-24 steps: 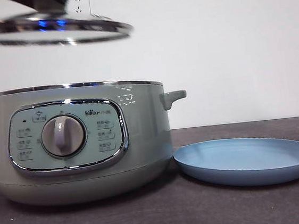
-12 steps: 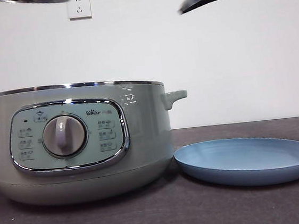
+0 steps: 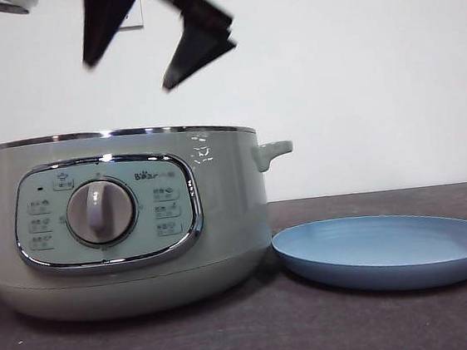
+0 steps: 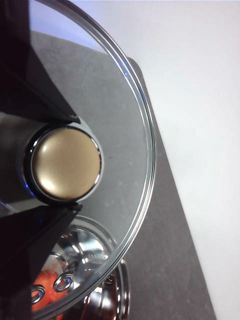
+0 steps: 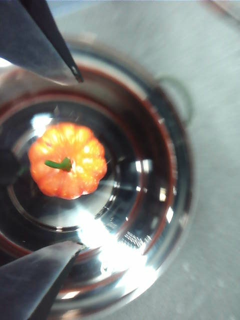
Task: Take the pumpkin out from the steamer,put the pumpkin in the blue plate,close the lid
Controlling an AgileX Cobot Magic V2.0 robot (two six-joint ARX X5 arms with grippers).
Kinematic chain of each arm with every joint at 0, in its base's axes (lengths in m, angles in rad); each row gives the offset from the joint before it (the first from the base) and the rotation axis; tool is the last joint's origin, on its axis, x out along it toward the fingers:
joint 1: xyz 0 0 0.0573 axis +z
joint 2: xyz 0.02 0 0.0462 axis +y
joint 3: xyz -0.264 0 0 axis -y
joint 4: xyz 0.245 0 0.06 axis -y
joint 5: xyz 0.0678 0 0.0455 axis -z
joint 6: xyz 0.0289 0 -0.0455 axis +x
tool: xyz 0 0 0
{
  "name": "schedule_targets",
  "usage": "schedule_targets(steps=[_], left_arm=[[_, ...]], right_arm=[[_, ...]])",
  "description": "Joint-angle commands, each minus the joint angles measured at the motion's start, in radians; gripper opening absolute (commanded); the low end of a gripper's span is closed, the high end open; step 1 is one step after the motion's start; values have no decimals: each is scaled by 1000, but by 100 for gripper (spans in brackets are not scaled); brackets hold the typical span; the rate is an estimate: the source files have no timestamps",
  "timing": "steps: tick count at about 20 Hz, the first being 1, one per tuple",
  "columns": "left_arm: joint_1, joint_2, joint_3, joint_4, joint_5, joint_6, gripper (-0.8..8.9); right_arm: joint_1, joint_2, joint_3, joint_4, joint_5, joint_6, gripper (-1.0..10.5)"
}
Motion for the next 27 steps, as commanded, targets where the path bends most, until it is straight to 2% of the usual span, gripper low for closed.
schedule_targets(steps=[1, 10, 11, 13, 17, 20, 25, 27], left_arm=[[-3, -11, 21, 39, -11, 13, -9], [-3, -10, 21, 38, -10, 12, -9], [-3, -10, 21, 38, -10, 12, -9], [-3, -10, 21, 37, -10, 12, -9], [-3, -7, 21, 35, -9, 12, -9], [-3, -7, 21, 36, -6, 12, -9], [-3, -7, 21, 36, -4, 12, -9], [-3, -7, 21, 36, -4, 12, -9]], right_arm=[[19, 66, 1, 1, 49, -60, 543], [23, 240, 1, 10, 39, -79, 525], [28, 240, 1, 20, 43, -77, 398], [35, 229, 1, 31, 45, -79, -28], [32, 138, 3, 18, 48, -74, -8], [-14, 3, 3, -104, 51, -70, -8], [-209, -173, 1, -500, 50, 109, -8], [-270, -201, -23, -574, 51, 157, -8]])
